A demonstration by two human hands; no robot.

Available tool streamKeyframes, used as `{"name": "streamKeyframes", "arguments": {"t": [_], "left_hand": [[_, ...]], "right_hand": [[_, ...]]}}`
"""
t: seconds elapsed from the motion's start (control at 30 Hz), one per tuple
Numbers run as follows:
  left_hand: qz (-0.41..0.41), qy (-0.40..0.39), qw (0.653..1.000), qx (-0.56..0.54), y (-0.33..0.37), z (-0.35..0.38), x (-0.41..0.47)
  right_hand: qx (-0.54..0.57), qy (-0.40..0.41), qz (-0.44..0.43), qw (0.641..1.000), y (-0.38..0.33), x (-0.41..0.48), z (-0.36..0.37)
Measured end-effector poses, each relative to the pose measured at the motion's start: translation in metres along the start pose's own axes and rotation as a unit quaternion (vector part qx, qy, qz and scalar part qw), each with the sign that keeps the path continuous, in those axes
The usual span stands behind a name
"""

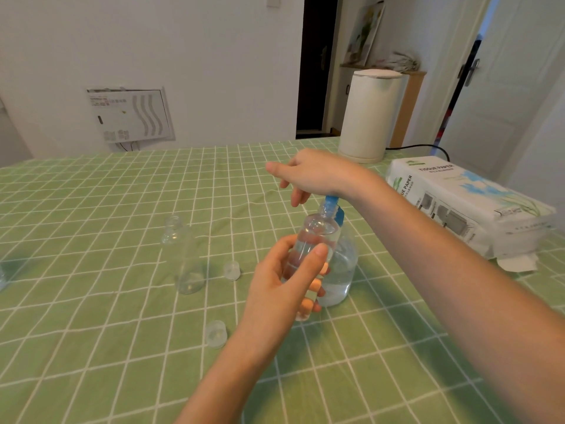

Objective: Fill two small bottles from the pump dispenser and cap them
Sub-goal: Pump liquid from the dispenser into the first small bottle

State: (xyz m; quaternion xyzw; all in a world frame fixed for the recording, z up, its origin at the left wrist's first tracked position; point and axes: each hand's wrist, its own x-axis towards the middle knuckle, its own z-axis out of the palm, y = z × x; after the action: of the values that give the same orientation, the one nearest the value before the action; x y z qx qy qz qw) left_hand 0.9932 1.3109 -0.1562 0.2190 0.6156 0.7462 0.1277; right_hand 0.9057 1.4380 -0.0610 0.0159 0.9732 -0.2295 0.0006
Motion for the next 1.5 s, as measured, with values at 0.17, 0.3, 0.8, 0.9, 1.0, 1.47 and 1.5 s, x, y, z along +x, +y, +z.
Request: {"name": "streamKeyframes", "arguments": {"t": [0.17, 0.3, 0.8, 0.9, 1.0, 1.47, 1.5], "left_hand": [[-0.011, 0.006, 1.000, -0.001, -0.002, -0.001, -0.001], [-0.010, 0.005, 1.000, -0.002, -0.003, -0.001, -0.001], [-0.006, 0.000, 1.000, -0.006, -0.002, -0.001, 0.000], [-0.011, 0.000, 1.000, -0.007, -0.002, -0.001, -0.001], [-0.009, 0.002, 1.000, -0.003, -0.003, -0.001, -0.001], [0.000, 0.006, 1.000, -0.004, 0.000, 0.000, 0.001], [0.000, 0.007, 1.000, -0.002, 0.000, 0.000, 0.001]], "right_hand": [[-0.014, -0.019, 0.016, 1.000, 0.003, 0.000, 0.007], [-0.010, -0.013, 0.016, 1.000, 0.004, 0.001, 0.009], [-0.007, -0.012, 0.006, 1.000, 0.002, -0.002, 0.004], [-0.001, -0.015, 0.014, 1.000, 0.003, -0.001, 0.007], [-0.003, -0.016, 0.012, 1.000, 0.003, -0.001, 0.008], [0.001, -0.003, 0.014, 1.000, -0.004, -0.002, -0.003], [-0.003, -0.005, 0.015, 1.000, -0.004, -0.003, -0.002]]}}
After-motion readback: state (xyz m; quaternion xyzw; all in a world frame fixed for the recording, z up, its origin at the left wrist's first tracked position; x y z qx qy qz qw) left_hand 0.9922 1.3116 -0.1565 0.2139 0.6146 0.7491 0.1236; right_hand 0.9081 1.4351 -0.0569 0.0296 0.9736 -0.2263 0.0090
